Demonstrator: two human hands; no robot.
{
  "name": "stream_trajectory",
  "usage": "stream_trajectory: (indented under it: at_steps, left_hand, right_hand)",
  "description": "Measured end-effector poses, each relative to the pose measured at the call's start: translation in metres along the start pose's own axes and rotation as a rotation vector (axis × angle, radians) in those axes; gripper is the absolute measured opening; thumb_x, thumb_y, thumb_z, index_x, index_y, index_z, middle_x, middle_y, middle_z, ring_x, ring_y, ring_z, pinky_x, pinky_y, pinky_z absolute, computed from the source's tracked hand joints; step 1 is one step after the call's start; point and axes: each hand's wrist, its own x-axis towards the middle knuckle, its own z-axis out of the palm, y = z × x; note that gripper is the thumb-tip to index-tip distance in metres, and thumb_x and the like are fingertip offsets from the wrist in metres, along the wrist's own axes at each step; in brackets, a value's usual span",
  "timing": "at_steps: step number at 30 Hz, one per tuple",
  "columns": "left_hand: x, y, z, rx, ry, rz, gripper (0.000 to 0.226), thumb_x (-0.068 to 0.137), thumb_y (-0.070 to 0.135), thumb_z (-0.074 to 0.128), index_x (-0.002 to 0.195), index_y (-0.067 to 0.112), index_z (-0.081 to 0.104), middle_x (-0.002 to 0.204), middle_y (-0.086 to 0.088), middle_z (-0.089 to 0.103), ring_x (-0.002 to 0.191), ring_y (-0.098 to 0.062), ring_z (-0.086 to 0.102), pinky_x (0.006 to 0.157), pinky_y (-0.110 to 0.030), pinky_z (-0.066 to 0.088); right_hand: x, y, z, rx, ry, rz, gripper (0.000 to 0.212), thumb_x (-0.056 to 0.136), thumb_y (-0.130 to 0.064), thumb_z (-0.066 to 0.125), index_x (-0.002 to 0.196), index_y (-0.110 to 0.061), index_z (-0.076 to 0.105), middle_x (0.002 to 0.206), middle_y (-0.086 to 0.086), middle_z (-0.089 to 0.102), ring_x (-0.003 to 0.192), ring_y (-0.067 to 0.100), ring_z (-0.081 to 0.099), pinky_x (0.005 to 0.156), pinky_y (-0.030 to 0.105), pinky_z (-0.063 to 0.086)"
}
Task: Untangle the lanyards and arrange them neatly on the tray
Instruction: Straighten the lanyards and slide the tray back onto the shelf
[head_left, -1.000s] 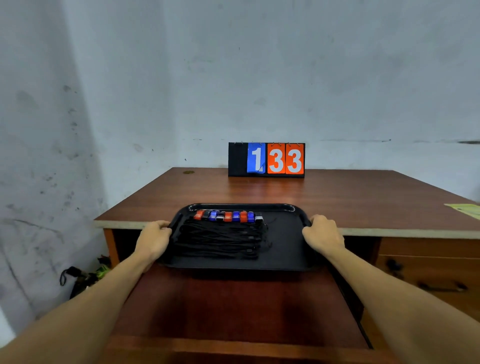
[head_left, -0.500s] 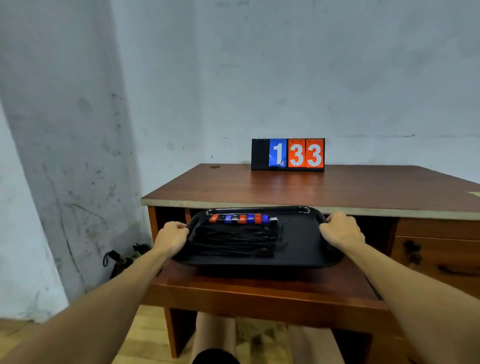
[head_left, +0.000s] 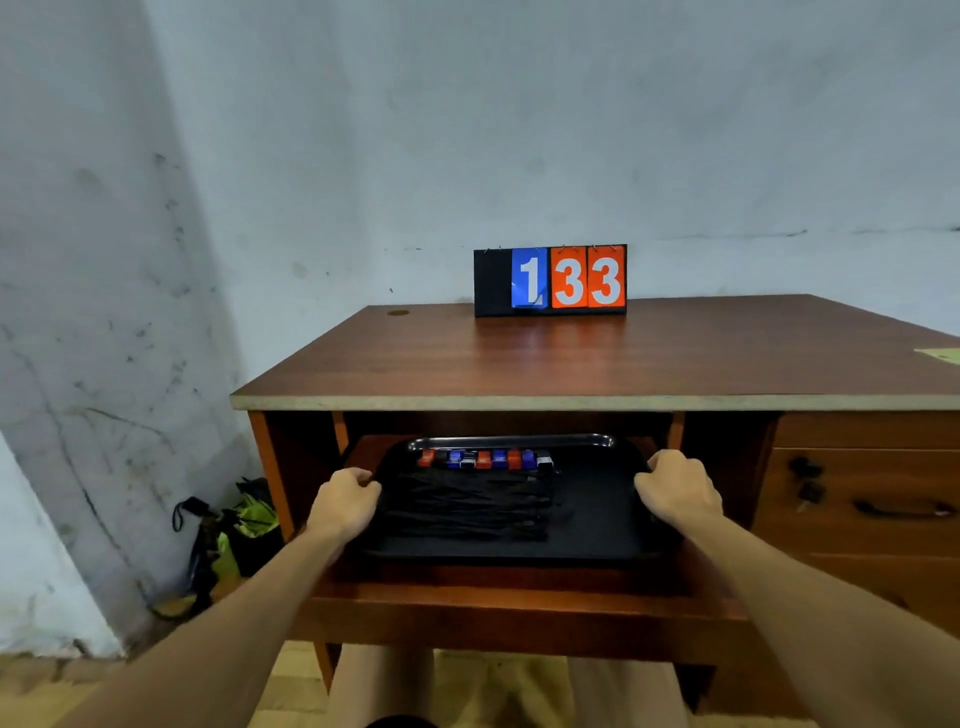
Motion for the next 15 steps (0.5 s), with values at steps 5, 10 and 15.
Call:
stream_trajectory:
  at_steps: [5,10,15]
  left_hand:
    - [0.001,0.001,0.014,0.123,0.065,0.016,0.038,0.094,0.026,0.049,0.129,0.013,0.056,0.125,-0.009,0.063,0.114,-0.029,0.058,0.091,-0.035,0.046]
    - [0.005,-0.002,0.017,0.15,0.131,0.024,0.034,0.094,0.027,0.049,0.125,0.017,0.059,0.116,-0.006,0.066,0.104,-0.028,0.062,0.084,-0.035,0.05]
    - [0.002,-0.006,0.019,0.133,0.173,0.039,0.03,0.092,0.027,0.051,0.118,0.017,0.063,0.108,-0.006,0.068,0.094,-0.028,0.064,0.077,-0.034,0.052]
  right_hand:
    - [0.008,0.003,0.017,-0.042,-0.001,0.0,0.038,0.089,-0.018,0.047,0.125,-0.012,0.053,0.114,0.013,0.062,0.101,0.033,0.06,0.077,0.035,0.048]
    - [0.009,0.003,0.031,-0.093,0.04,-0.012,0.035,0.087,-0.017,0.048,0.121,-0.01,0.054,0.112,0.013,0.063,0.101,0.034,0.06,0.076,0.035,0.046]
    - [0.006,-0.001,0.032,-0.135,0.081,-0.006,0.032,0.086,-0.019,0.049,0.116,-0.008,0.055,0.111,0.013,0.063,0.101,0.035,0.06,0.076,0.036,0.044]
